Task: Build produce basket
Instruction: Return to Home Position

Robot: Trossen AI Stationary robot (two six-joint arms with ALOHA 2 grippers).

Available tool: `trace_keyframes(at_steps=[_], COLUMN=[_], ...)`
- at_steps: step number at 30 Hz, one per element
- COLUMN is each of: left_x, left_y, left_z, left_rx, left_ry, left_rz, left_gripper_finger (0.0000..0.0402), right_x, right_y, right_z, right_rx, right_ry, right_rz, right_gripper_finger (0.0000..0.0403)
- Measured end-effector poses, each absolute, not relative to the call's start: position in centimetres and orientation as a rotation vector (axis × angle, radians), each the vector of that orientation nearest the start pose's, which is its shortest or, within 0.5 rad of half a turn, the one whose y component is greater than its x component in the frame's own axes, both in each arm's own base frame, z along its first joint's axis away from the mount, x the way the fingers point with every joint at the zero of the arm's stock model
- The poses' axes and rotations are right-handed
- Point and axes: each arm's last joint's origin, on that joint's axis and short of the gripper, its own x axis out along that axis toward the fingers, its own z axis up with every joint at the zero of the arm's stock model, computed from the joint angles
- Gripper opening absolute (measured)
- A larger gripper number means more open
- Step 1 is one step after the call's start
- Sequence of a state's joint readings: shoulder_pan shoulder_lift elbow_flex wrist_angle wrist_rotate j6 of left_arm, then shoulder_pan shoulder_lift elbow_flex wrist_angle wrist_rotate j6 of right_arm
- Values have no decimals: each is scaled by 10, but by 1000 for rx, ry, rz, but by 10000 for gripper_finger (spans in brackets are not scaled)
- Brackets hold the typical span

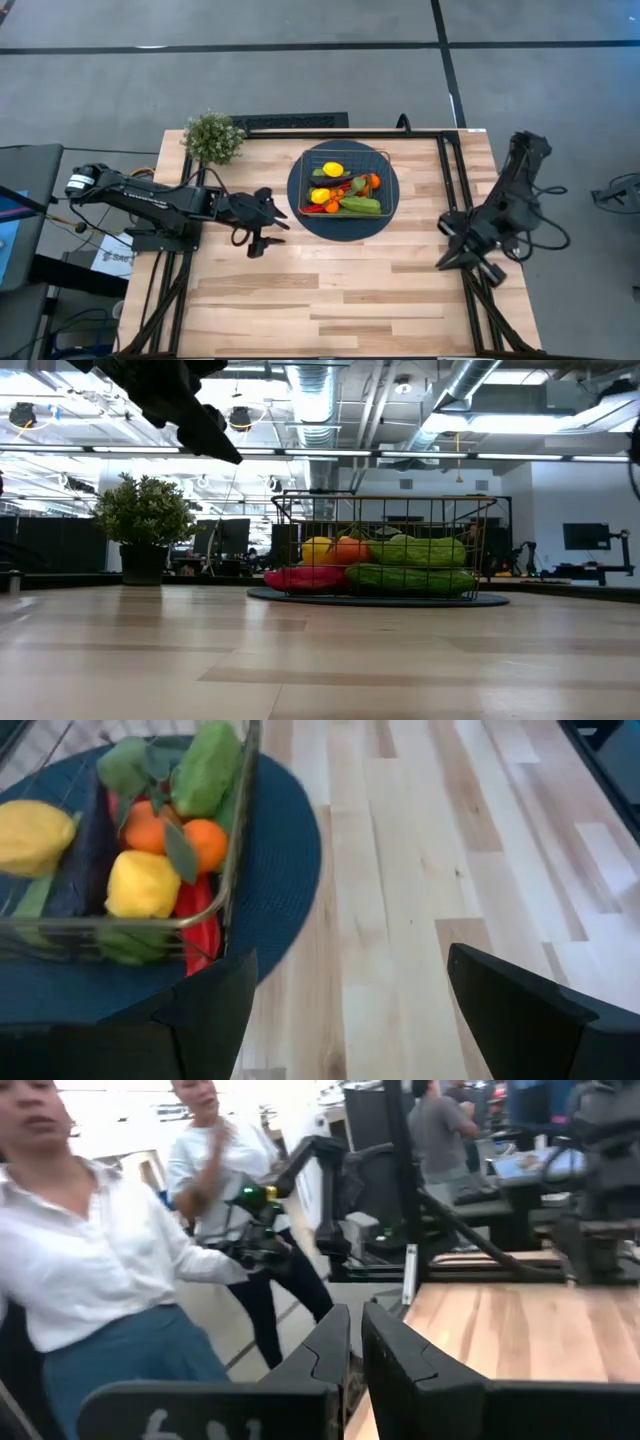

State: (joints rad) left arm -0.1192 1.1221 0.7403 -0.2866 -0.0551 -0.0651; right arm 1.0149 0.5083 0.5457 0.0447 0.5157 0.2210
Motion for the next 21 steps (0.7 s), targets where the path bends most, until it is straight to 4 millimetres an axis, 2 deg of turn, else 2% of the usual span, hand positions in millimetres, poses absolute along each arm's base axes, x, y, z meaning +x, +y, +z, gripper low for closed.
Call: trace_keyframes(at_steps=[5, 9, 16, 21], left_x=[232, 232, 219, 204], left_y=[-27, -25, -16, -14], left_z=[249, 254, 262, 255], left_rx=[55, 69, 82, 94], left_ry=[631, 588, 538, 396], left_rz=[-100, -101, -75, -61], left_gripper_finger=[313, 313, 313, 313], right_x=[87, 90, 81, 79], right_y=[82, 67, 43, 35], right_z=[290, 288, 283, 281], right_rx=[278, 215, 162, 128], right_ry=[-2, -28, -13, -8], right_rz=[475, 438, 325, 254], right_gripper_finger=[52, 52, 52, 52])
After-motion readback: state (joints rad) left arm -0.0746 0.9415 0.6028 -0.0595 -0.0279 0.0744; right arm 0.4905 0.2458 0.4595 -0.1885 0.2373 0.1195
